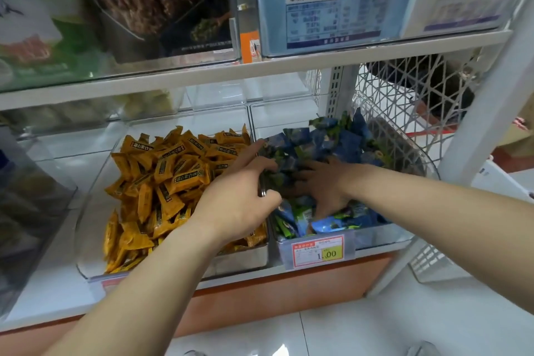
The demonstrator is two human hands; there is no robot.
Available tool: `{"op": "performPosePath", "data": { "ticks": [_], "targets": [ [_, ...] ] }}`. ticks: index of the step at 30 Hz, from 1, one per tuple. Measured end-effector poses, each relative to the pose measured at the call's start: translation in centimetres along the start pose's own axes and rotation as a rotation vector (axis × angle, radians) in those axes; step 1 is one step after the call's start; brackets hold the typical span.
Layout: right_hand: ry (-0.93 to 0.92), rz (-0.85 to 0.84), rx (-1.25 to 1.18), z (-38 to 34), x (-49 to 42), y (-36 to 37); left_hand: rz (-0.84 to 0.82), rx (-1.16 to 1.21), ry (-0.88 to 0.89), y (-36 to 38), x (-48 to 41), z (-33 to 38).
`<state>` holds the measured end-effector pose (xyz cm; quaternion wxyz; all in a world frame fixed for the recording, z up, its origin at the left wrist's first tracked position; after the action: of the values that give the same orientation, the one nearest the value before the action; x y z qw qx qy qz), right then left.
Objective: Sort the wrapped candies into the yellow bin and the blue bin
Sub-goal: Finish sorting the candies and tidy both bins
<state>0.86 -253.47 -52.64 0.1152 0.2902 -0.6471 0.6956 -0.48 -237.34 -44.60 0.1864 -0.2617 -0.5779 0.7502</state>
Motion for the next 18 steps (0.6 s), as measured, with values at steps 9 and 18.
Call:
{"op": "performPosePath", "data": {
  "ticks": [9, 18],
  "targets": [
    [0.254, 0.046, -0.219, 5.5, -0.2, -2.4, -0.021, 0.009, -0.005, 0.1, -0.1, -0.1],
    [0.103, 0.16, -0.568, 4.4, -1.4, -0.3, -0.027, 0.014, -0.009, 0.1, -0.1, -0.1]
  ]
}}
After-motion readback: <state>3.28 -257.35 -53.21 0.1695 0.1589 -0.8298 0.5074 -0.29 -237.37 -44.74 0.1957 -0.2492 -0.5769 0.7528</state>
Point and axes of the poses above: each hand's wrist, its own x-axis away from the middle knuckle, its own y-axis out of the palm, z = x × y, the point moved 7 cm from there along -x, towards the middle knuckle, and after that the axes turned 15 degrees about -x, right-handed, at the moved point
